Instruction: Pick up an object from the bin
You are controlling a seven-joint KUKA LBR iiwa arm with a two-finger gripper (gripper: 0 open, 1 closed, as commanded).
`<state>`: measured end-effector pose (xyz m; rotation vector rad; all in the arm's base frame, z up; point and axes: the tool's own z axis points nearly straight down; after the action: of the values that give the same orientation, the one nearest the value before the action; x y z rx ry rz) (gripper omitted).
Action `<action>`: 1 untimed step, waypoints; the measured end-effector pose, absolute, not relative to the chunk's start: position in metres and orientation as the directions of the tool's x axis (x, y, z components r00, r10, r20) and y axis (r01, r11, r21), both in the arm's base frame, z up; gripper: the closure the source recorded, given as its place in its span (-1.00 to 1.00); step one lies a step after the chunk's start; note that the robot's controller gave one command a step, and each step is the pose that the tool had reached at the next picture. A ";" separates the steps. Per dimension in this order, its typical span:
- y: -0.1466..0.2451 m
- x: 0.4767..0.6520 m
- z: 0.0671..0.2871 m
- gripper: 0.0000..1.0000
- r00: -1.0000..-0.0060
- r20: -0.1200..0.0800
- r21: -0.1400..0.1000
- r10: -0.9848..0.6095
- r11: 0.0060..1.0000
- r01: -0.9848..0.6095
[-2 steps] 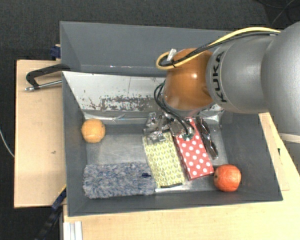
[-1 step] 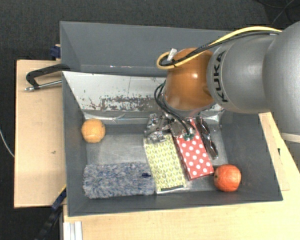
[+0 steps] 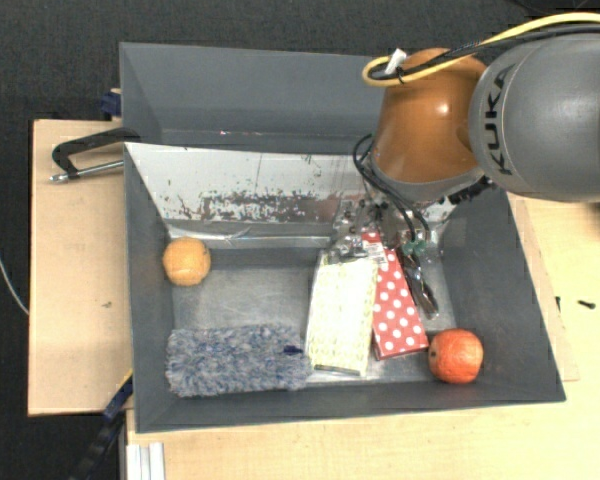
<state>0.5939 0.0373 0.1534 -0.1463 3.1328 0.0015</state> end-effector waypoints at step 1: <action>0.037 0.594 0.153 1.00 -0.996 -0.005 0.001 -0.093 0.996 -0.093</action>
Offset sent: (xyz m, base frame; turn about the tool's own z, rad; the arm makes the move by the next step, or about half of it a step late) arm -0.0139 -0.0411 -0.0834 -0.3403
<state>0.5939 0.0374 0.1534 -0.1458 3.1329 0.0021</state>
